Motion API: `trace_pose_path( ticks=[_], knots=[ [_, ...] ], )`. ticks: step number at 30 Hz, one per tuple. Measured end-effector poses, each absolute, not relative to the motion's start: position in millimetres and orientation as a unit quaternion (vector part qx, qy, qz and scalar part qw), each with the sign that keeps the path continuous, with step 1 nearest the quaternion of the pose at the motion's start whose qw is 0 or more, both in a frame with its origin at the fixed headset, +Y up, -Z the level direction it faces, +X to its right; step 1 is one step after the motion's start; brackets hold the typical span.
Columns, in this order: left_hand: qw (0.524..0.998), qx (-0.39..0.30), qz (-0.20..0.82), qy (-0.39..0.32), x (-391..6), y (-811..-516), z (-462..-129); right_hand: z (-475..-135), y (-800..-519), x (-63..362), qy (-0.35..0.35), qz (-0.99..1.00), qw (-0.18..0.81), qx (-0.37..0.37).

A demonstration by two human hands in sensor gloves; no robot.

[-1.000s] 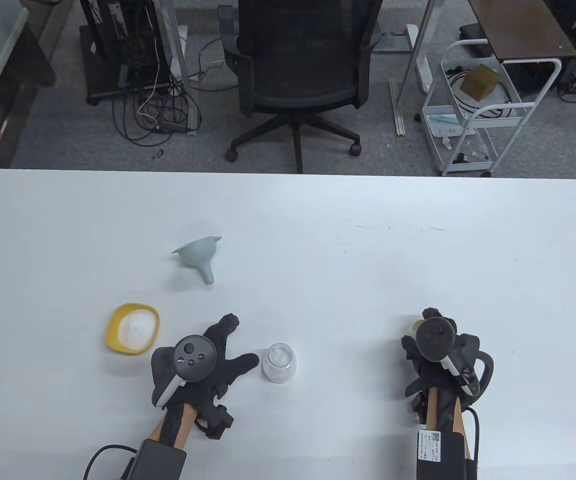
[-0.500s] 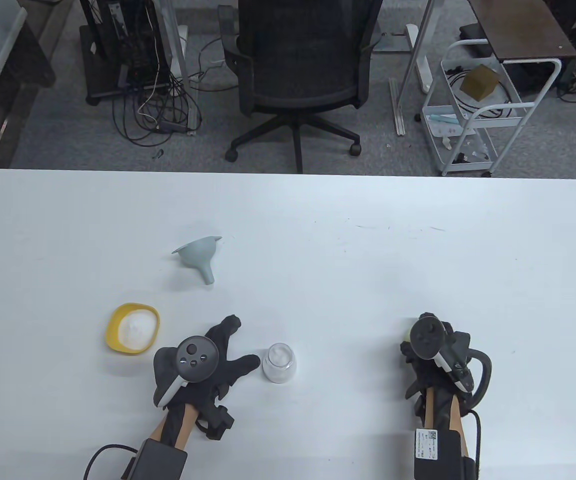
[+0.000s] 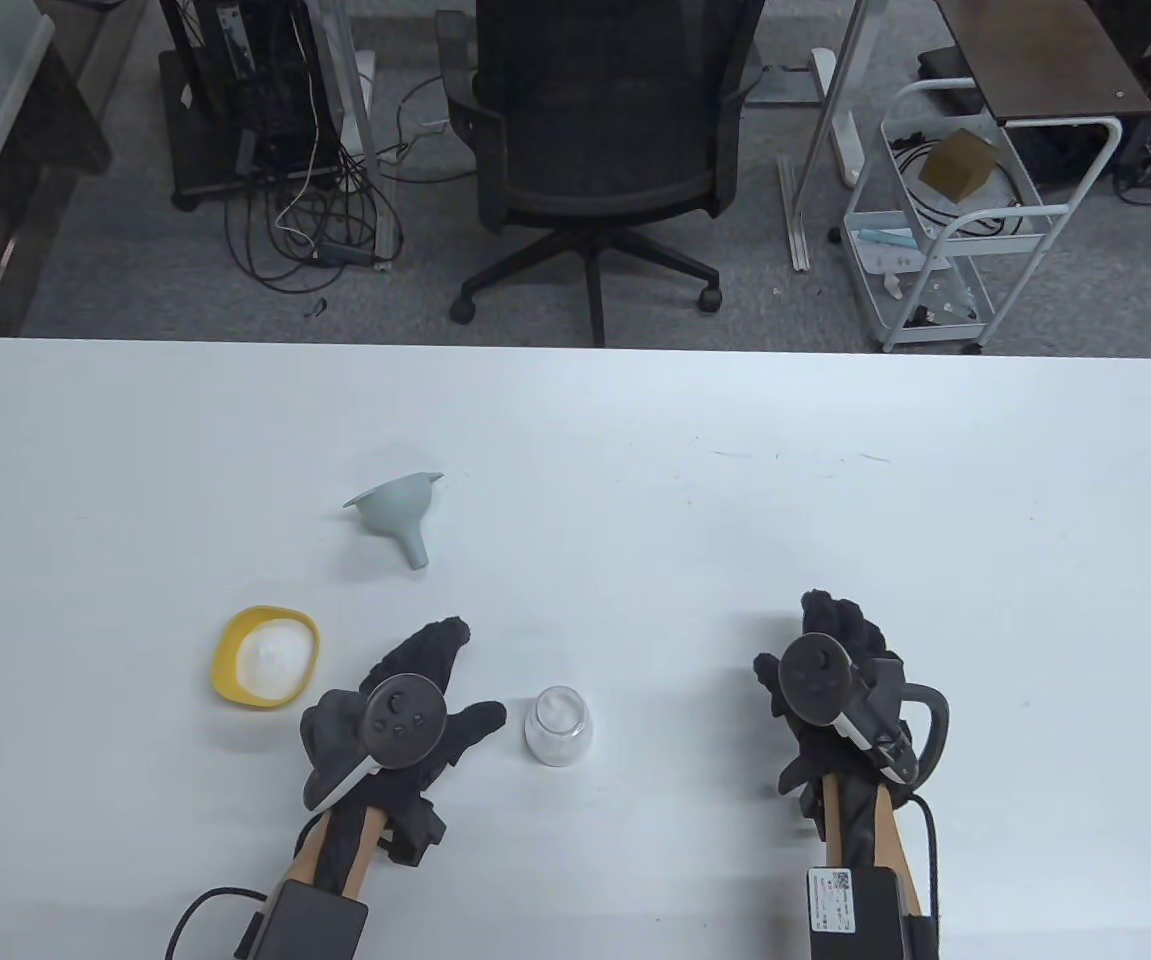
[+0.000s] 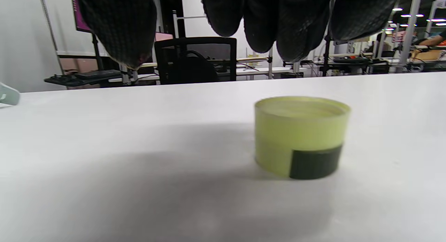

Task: Unscrew the press dispenser and pour salt into it

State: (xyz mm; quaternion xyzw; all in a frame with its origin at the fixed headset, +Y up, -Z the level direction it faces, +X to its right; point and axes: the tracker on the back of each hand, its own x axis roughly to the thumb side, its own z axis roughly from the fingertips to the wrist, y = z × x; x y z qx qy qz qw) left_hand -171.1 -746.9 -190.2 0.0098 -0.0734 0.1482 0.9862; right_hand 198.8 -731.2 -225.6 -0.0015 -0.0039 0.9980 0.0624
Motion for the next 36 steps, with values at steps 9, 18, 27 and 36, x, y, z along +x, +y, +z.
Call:
trace_pose_path(
  ticks=[9, 18, 27, 36],
  knots=[
    [0.998, 0.026, -0.018, 0.063, -219, -739, -201, -216, -719, 152, -0.035, 0.995, 0.031, 0.087],
    [0.980, -0.053, 0.028, 0.191, -280, -759, -208, -213, -720, 136, -0.035, 0.992, 0.017, 0.121],
    [0.962, -0.114, 0.093, 0.232, -304, -775, -208, -213, -721, 136, -0.032, 0.991, 0.015, 0.126],
    [0.960, -0.120, 0.084, 0.238, -303, -776, -207, -213, -722, 134, -0.029, 0.991, 0.018, 0.133]
  ],
)
